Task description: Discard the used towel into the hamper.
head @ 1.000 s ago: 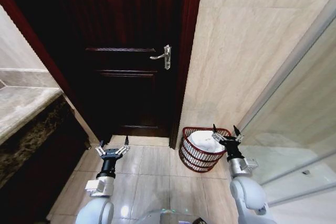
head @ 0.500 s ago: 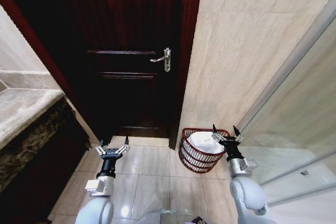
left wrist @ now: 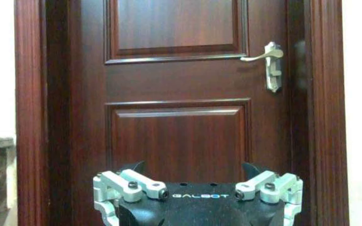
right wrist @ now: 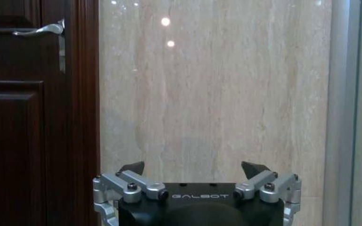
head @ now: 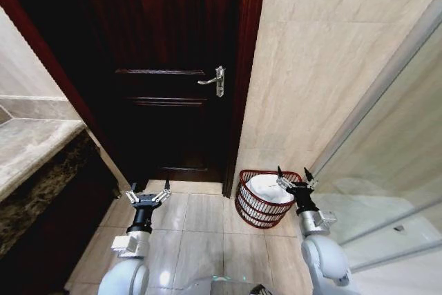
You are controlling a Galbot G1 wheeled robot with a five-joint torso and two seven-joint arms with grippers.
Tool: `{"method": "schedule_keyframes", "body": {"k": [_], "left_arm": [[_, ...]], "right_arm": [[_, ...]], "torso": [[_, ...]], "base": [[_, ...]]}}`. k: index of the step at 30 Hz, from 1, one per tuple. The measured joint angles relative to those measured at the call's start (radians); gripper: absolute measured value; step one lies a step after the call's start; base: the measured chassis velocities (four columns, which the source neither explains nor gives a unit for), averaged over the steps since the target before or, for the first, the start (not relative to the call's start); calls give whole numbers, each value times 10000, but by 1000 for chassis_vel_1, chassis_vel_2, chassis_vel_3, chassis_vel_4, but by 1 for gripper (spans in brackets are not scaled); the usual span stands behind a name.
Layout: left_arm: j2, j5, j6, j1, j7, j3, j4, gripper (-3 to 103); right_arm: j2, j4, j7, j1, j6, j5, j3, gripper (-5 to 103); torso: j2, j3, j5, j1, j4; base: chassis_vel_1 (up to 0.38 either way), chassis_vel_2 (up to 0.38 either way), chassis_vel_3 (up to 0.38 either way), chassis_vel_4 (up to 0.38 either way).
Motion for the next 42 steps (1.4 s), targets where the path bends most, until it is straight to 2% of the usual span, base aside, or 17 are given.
{"method": "schedule_keyframes", "body": {"k": [20,42], "left_arm": [[66,-2,374,95,-24,42,-519,100],[-50,154,356,277,-18,115,-954,100]], "right_arm": [[194,136,-44,-56,-6,-26,61,100],[203,485,-46,-327,-49,-200,-174,100]], "torso": [[502,286,0,213,0],[1112,634,-1,476,0]], "base": [[0,0,0,0],[0,0,0,0]]}}
